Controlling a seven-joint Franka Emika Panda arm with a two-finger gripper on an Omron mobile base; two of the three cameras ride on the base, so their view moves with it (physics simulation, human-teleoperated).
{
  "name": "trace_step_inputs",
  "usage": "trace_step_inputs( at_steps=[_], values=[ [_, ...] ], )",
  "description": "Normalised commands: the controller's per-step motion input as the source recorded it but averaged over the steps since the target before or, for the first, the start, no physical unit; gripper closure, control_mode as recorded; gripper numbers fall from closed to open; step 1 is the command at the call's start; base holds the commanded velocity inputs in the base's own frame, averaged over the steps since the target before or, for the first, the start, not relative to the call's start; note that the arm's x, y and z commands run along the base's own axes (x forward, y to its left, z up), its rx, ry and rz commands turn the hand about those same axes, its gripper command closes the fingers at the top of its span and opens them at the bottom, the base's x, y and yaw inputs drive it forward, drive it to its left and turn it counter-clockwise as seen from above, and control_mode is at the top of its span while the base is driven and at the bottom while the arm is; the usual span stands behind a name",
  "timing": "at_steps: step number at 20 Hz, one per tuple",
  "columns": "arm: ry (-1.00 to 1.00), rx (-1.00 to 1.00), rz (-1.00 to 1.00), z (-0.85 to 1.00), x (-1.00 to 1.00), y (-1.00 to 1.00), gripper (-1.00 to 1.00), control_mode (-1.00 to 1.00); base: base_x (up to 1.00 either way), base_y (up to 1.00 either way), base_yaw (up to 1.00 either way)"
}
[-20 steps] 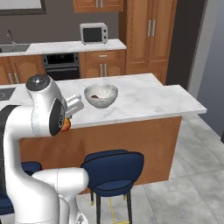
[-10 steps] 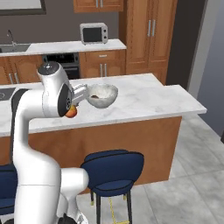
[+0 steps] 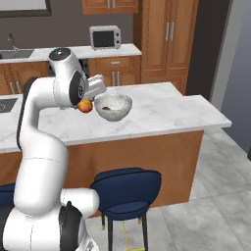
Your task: Retrieve the pear and peach from the fridge and place them into the bowl on the dining table.
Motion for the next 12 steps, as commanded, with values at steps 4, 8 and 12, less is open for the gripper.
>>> trace_step_inputs(
  at_steps=[4,8,12],
  values=[
    [-0.04,0.04,0.00,0.00,0.60,-0.20,1.00,-1.00,0.00,0.00,0.00],
    [-0.13,0.10,0.00,-0.04,0.49,-0.16,1.00,-1.00,0.00,0.00,0.00],
    [-0.11,0.08,0.00,-0.14,0.48,0.00,1.00,-1.00,0.00,0.00,0.00]
  ],
)
